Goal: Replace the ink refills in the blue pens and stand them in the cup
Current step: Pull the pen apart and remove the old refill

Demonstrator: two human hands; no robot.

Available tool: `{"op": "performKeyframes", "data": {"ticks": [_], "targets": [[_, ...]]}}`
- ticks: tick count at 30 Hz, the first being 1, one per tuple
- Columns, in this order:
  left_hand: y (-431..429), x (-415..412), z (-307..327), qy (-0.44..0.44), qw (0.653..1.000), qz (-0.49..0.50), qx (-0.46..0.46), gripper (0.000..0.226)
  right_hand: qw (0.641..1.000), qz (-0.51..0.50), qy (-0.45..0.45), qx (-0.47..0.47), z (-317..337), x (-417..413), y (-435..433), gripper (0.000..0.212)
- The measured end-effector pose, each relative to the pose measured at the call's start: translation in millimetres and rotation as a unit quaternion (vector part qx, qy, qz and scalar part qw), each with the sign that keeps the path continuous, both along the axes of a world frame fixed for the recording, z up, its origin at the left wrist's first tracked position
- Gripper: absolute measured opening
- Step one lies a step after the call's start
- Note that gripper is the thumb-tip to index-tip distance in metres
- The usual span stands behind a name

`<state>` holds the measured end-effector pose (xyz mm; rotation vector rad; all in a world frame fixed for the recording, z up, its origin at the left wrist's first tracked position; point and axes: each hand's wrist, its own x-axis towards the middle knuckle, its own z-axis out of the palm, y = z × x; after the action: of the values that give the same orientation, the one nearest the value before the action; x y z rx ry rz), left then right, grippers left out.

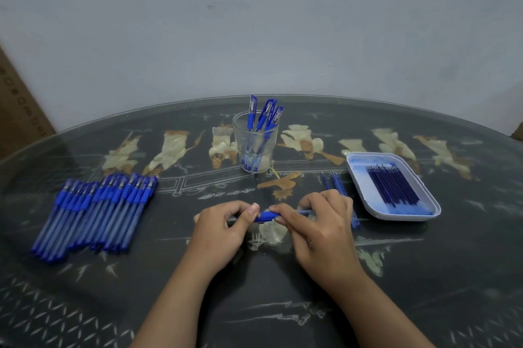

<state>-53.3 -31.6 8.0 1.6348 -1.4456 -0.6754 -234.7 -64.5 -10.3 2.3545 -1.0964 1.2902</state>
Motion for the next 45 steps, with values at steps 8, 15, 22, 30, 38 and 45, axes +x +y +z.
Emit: {"op": "performKeyframes", "data": {"ticks": [8,15,22,30,38,45], "targets": [[-1.5,5.3,-4.0,0.078,0.996,0.037,-0.016,0.035,0.998,-0.028,-0.048,0.002,-3.2,-4.0,-3.6,0.022],[-2.3,12.6,-5.9,0.058,0.996,0.050,-0.049,0.021,0.991,-0.038,-0.120,0.041,-2.9,-2.5,-7.7,0.022],[-6.0,11.3,-11.3,-0.089,0.995,0.023,-0.036,0.016,0.992,-0.047,-0.100,0.067,-5.6,-2.5,-8.8,0.022],[-4.6,8.4,-8.2,-0.109,0.991,0.015,-0.069,0.025,0.991,-0.034,-0.069,0.110,-9.8,-2.4,-12.8,0.023],[-8.3,7.8,-8.8,-0.053,0.987,-0.021,-0.151,0.006,0.994,0.004,-0.057,0.097,-7.5,-0.7,-10.9,0.020],[-5.8,3.4,-8.6,-0.057,0.991,-0.022,-0.117,0.027,0.994,-0.008,-0.059,0.092,-6.0,-0.2,-9.6,0.022]]}}
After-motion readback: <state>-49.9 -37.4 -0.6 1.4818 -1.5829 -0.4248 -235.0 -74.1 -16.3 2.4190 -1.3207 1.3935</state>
